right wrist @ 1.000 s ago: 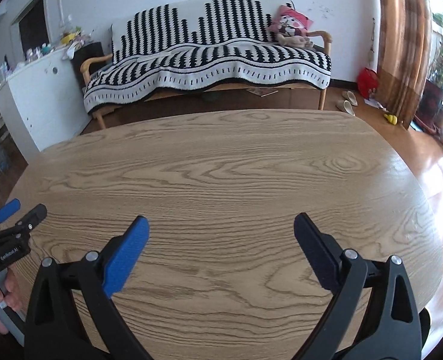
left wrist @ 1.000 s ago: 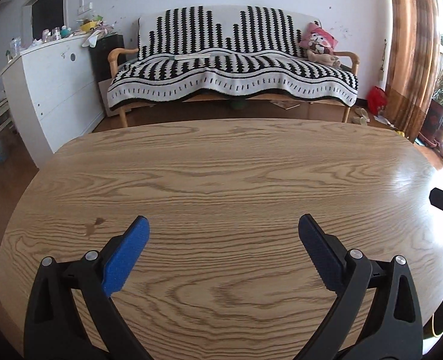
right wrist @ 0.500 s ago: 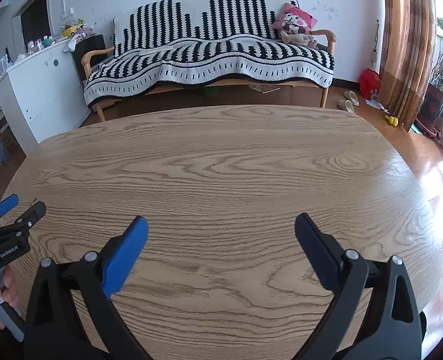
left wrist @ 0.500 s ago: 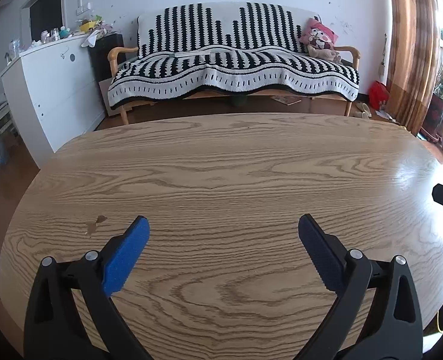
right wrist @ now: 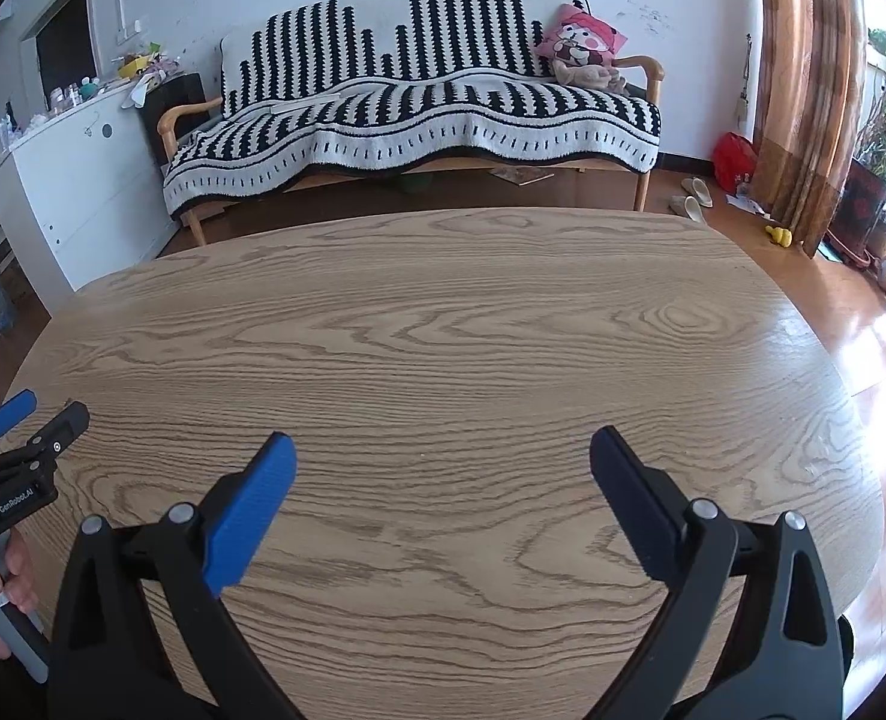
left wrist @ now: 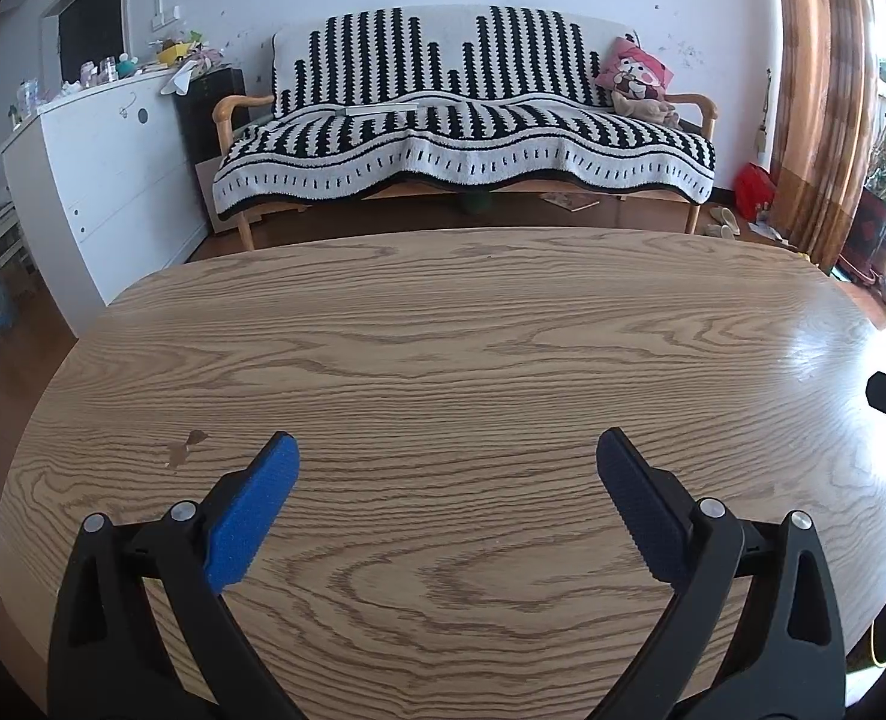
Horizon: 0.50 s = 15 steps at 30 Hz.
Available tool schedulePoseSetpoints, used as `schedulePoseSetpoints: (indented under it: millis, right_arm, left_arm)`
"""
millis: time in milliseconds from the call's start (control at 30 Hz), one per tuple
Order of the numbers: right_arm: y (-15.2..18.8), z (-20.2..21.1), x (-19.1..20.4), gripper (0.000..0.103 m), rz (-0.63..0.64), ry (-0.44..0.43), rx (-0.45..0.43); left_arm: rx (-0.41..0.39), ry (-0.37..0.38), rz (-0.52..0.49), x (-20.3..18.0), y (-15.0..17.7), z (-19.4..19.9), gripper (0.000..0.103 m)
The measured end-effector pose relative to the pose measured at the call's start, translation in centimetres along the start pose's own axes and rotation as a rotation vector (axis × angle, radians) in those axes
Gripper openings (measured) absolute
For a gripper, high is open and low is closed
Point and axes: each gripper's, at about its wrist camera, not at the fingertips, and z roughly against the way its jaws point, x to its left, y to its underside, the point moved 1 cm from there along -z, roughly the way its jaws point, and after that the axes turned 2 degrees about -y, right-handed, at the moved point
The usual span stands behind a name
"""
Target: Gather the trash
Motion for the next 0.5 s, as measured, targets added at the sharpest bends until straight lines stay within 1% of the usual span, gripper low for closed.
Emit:
schedulePoseSetpoints:
  millis: [500]
  right_arm:
    - [0.24,0.60,-0.83,0.095,-0.011,0.008,-0.003]
  left_arm:
    - [-0.001,0.003,-0.016,-1.08,-0.01,0.14,0.096]
